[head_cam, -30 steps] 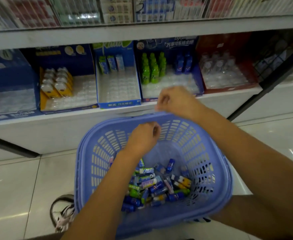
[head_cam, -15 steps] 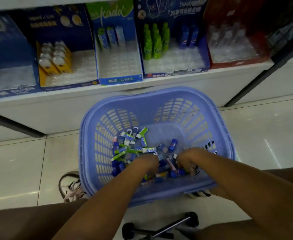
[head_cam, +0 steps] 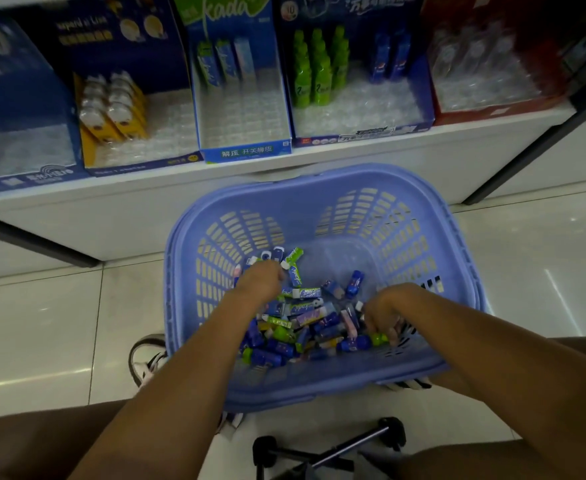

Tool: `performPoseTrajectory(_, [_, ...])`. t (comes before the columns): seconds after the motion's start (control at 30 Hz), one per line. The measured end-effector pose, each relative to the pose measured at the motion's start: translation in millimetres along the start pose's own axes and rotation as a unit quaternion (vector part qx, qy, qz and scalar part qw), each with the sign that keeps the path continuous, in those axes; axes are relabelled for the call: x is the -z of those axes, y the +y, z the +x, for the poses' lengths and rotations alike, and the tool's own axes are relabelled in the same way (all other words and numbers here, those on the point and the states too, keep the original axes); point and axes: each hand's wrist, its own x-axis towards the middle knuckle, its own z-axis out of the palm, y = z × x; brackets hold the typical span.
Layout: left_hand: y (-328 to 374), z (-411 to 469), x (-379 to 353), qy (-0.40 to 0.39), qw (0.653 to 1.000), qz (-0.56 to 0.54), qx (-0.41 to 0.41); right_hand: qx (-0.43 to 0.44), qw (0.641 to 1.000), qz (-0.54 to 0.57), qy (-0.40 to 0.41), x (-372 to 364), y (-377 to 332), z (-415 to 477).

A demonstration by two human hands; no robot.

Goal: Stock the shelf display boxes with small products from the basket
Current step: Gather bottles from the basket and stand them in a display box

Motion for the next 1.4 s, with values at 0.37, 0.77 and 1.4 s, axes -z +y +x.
performPoseTrajectory(0.37, [-0.2, -20.3, -21.5, -0.125, 0.991, 0.025, -0.049, 0.012, 0.985, 0.170, 0.029, 0.7, -17.7, 18.9])
performPoseTrajectory(0.77, [19.9, -32.3, -50.5, -0.103, 0.954, 0.247, -0.134, 0.189, 0.773, 0.581, 0.169, 40.7, 24.8, -27.8])
performPoseTrajectory(1.4, [5.4, -31.8, -25.8, -0.152, 0.985, 0.060, -0.053, 0.353, 0.583, 0.682, 0.266, 65.2, 53.2, -114.4])
